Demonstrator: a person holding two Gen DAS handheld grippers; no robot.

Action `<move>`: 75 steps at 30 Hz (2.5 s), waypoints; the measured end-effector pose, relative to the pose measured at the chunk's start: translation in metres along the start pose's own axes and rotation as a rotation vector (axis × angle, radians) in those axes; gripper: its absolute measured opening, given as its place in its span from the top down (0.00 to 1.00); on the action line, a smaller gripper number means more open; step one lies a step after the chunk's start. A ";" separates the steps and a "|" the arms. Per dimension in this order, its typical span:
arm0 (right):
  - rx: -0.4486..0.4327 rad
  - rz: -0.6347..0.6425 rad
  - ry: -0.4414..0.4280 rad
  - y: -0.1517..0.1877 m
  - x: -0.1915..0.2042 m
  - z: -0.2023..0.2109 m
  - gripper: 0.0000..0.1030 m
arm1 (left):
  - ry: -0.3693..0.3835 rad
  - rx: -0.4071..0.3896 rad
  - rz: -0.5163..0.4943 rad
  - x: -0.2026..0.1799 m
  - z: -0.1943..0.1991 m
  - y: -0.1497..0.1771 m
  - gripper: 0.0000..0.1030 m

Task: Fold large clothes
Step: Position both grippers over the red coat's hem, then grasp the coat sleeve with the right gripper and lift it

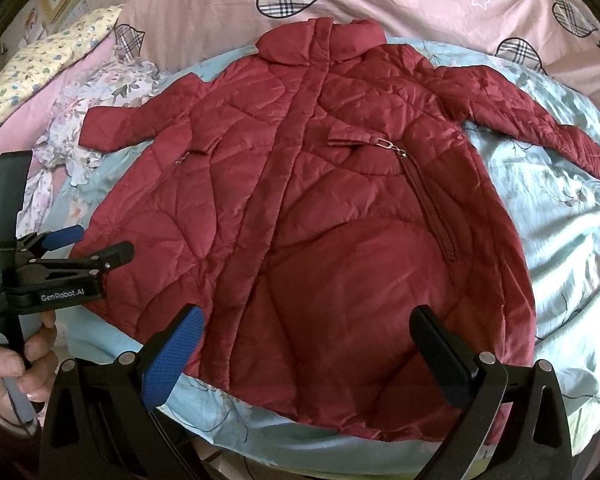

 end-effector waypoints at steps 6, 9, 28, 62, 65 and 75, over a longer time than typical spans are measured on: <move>-0.005 -0.002 -0.002 0.000 0.000 0.000 0.00 | 0.001 0.005 0.000 -0.002 -0.001 -0.003 0.00; -0.008 -0.001 -0.004 0.000 0.001 0.000 0.00 | 0.003 0.007 0.002 -0.002 -0.001 -0.004 0.00; -0.093 -0.122 -0.006 -0.036 -0.060 0.011 0.00 | 0.081 0.071 0.069 0.013 -0.031 -0.025 0.00; -0.236 -0.850 0.042 -0.106 -0.421 -0.067 0.61 | 0.066 0.076 0.048 0.003 -0.075 -0.068 0.00; -0.268 -0.865 0.053 -0.110 -0.432 -0.068 0.61 | 0.060 0.083 0.046 0.001 -0.083 -0.072 0.00; -0.318 -0.767 0.176 -0.148 -0.430 -0.062 0.84 | 0.064 0.077 0.065 0.005 -0.096 -0.084 0.00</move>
Point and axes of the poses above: each gripper's, at about its wrist camera, not at the fingertips, and z roughly against the way its jaws point, x to its left, y to its underside, the point moved 1 cm from there along -z, roughly the way its jaws point, and after that the axes turned 2 degrees about y, right-handed, at the moved point
